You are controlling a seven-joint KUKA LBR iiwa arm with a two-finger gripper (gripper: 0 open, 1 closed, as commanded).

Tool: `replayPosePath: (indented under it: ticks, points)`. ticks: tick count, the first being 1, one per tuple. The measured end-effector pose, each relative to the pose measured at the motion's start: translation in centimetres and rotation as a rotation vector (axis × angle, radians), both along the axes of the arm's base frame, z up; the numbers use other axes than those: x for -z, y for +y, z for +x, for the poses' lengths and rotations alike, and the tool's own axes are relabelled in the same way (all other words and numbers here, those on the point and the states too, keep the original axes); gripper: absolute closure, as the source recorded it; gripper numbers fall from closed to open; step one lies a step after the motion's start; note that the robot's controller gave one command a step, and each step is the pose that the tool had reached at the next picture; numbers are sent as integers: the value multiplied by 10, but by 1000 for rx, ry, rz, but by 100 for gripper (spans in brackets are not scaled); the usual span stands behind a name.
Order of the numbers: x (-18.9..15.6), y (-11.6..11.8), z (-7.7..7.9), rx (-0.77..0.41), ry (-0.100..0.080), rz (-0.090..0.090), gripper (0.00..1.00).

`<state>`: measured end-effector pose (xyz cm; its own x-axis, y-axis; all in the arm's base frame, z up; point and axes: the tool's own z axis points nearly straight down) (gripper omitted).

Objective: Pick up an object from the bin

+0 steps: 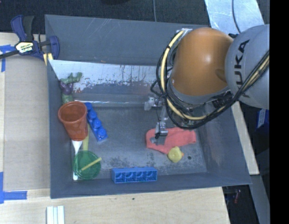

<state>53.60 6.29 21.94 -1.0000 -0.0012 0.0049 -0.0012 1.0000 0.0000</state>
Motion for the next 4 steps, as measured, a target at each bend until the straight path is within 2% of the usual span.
replayPosePath:
  ticks: [1, 2, 3, 4]
  points:
    - [-4, 0, 2, 1, -8, 1, 0]
    - [53, -38, 19, 30, -15, 2, 0]
    - [98, -74, 24, -37, -20, 3, 0]
    - [134, -112, 21, 130, -19, 2, 0]
